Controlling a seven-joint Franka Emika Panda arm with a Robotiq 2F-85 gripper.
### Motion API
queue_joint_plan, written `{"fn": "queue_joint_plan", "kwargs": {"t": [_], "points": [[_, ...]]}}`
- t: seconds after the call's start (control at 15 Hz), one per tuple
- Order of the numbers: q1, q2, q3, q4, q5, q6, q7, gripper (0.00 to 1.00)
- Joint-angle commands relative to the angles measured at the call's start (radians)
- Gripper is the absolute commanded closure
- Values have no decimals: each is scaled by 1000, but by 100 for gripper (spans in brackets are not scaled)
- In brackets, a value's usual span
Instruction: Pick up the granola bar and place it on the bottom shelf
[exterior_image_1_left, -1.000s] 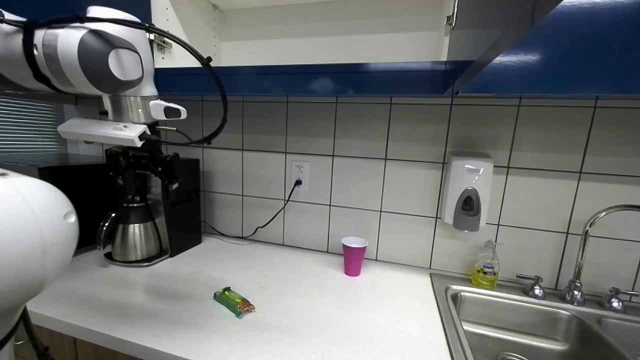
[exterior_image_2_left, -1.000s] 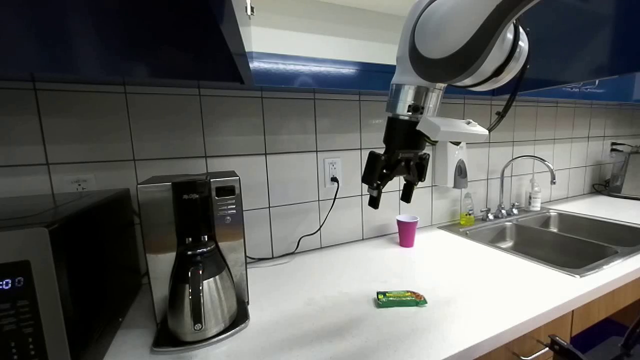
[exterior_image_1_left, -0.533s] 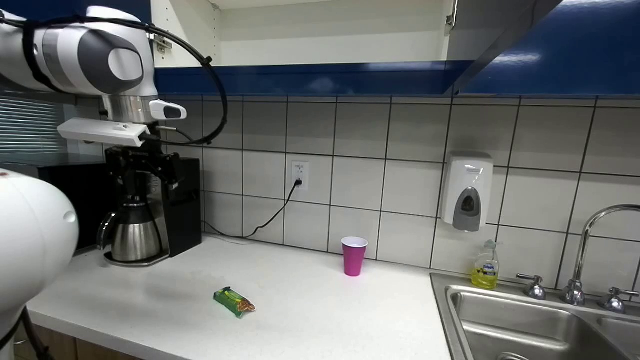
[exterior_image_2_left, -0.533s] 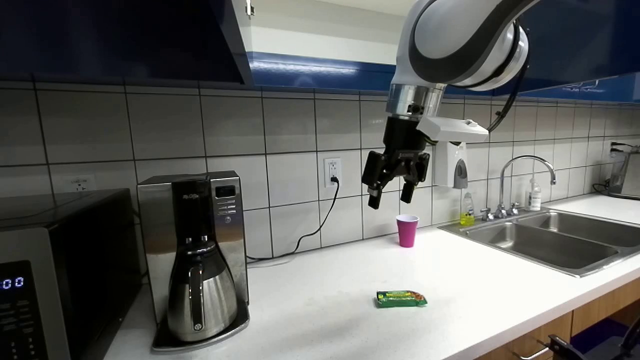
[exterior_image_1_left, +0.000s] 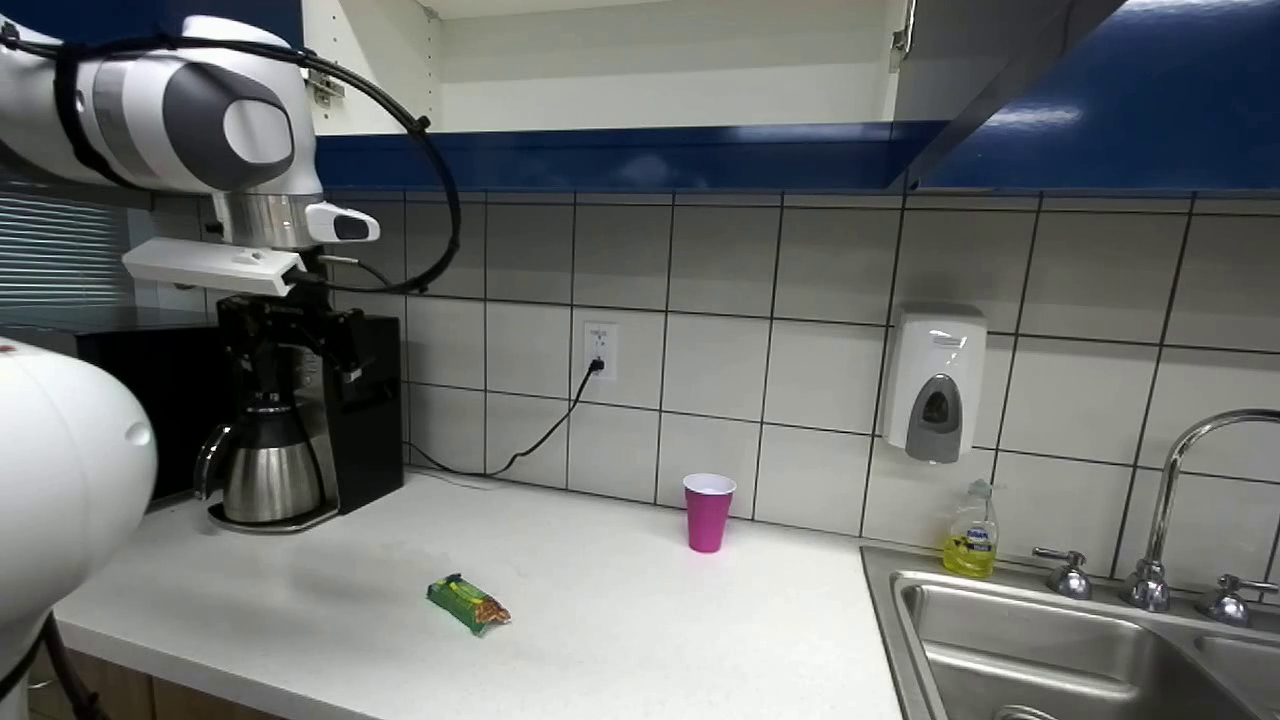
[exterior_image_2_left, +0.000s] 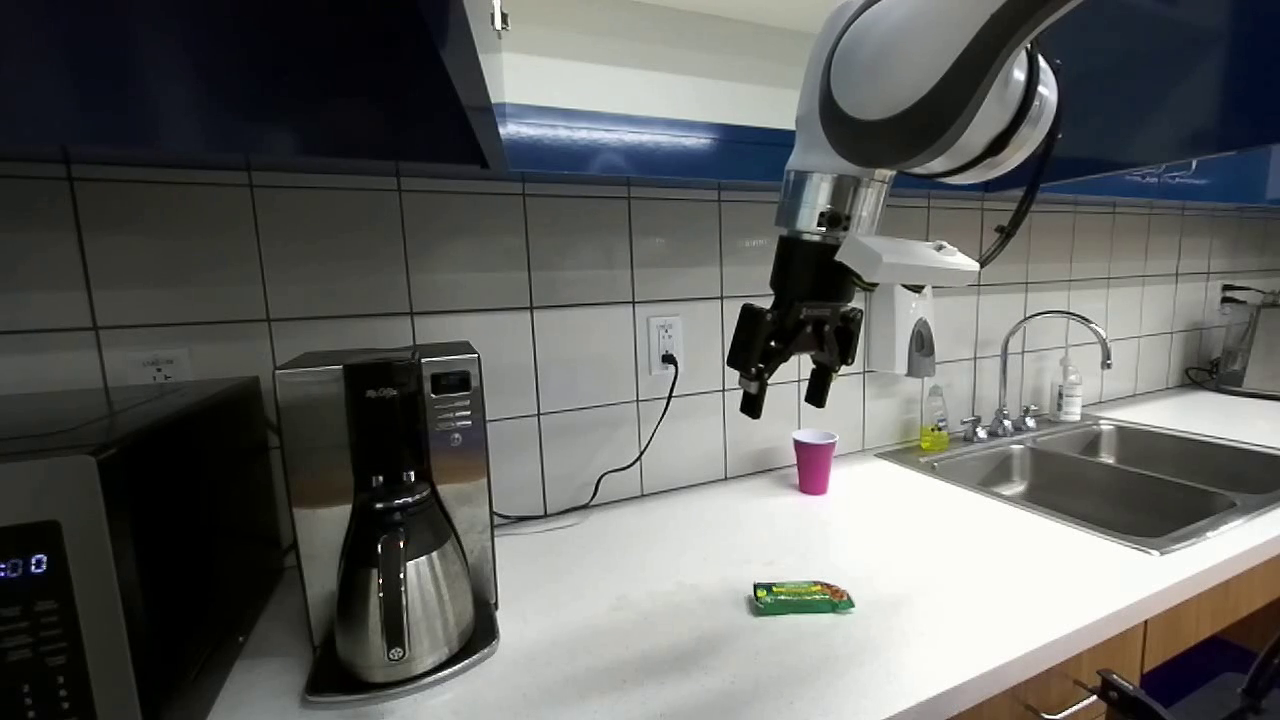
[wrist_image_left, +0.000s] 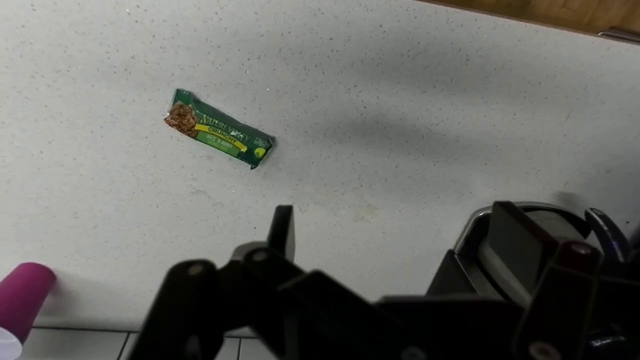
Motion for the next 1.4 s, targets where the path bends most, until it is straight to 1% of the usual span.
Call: {"fn": "queue_joint_plan", "kwargs": {"t": [0.0,0.27,0.4,0.67,1.13,1.33], "points": [[-36,-38,-19,-29,-19,-14,16,0],[-84,-66,-50,-58,-36,-24,20,0],[-116,-38,-66,-23,-51,-40,20,0],[-171,-2,-100,-23,-72,-24,8,0],[-238,143,-146,-28,-127,57,-11,0],[-249,235,-165,-32,-132,131,-22,0]]}}
